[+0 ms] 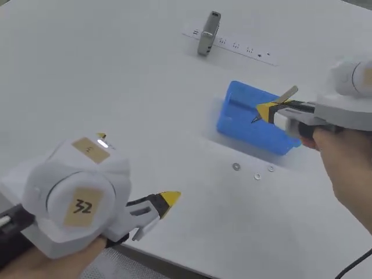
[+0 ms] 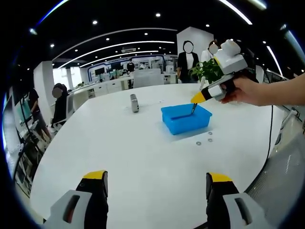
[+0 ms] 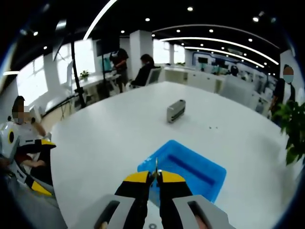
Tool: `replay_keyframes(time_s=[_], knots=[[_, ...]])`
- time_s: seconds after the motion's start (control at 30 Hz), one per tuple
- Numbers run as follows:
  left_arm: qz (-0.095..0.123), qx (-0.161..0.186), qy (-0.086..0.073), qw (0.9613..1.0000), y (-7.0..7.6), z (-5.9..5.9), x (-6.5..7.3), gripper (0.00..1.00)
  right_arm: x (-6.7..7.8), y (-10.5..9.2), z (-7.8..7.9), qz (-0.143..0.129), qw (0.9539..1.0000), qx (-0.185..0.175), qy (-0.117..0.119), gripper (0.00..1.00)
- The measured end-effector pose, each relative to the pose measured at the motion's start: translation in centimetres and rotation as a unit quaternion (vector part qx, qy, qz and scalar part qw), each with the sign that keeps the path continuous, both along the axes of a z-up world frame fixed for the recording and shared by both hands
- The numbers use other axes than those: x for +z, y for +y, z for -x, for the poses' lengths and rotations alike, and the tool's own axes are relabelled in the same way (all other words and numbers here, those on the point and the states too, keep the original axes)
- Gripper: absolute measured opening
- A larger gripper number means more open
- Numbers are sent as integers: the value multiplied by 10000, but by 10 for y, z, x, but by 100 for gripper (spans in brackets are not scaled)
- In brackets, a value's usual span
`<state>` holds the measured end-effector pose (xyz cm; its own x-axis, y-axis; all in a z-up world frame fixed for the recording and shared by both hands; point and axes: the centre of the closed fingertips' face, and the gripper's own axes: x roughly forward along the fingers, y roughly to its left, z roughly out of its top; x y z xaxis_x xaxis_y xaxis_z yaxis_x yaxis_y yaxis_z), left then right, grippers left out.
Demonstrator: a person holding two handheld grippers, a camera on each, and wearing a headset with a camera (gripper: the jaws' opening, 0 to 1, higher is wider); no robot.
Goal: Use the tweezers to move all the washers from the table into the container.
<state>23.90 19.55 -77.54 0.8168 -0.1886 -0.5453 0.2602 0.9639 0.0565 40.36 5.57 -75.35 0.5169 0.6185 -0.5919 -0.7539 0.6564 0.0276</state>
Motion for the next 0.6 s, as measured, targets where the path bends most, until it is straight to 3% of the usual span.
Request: replay_keyframes(time_s=[0.13, 0.6], knots=[[-15, -27, -8, 10000, -1, 0, 0, 87, -3, 1, 14, -67, 9999, 47, 62, 4], [-13, 1, -23, 10000, 0, -1, 1, 87, -50, 0, 45, 285, 9983, 188, 476, 4]])
